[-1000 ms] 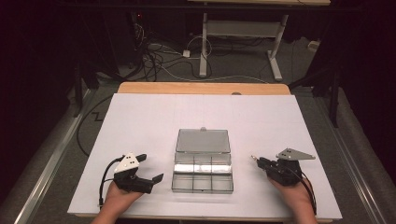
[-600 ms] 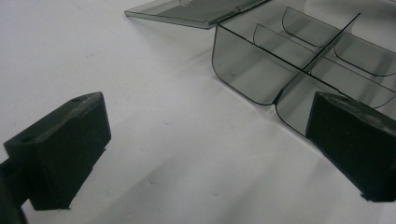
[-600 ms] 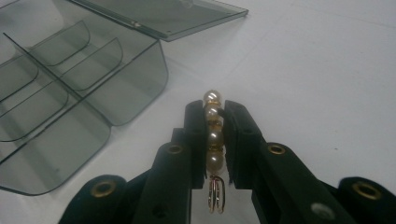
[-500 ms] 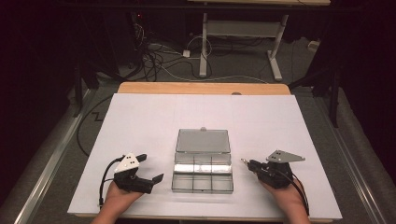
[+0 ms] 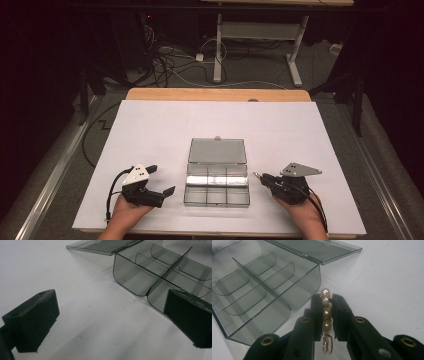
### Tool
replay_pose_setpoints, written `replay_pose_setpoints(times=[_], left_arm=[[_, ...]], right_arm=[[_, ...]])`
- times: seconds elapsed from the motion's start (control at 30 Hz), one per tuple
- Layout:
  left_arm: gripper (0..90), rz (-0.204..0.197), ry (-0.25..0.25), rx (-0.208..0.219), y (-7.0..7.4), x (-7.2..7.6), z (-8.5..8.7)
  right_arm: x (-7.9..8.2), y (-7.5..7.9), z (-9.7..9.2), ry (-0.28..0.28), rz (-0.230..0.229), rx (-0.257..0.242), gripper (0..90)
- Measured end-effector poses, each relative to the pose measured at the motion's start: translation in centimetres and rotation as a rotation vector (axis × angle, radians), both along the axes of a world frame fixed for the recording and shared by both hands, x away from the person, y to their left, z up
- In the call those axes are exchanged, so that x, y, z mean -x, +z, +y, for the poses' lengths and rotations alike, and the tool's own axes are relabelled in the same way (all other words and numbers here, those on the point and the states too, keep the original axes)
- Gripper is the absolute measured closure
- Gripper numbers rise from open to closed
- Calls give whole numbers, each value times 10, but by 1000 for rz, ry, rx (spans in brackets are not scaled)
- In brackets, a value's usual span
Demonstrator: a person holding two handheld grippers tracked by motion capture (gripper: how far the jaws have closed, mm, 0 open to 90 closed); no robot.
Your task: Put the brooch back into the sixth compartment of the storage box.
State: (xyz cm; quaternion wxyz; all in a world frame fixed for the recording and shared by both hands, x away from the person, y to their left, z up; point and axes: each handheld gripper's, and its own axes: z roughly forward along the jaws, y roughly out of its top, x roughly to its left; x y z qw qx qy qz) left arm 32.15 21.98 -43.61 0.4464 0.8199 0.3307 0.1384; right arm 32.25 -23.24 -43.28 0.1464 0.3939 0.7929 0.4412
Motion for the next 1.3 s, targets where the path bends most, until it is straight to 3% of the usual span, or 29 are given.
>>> replay_pose_setpoints(times=[0.27,0.7,1.3], left_arm=[[0,0,-2,1,0,0,0],[0,2,-2,2,0,0,0],[0,1,-2,-1,0,0,0]], right_arm=[[2,3,1,1,-2,-13,813],[12,24,5,27,-54,-45,813],[20,37,37,122,-84,-56,813]])
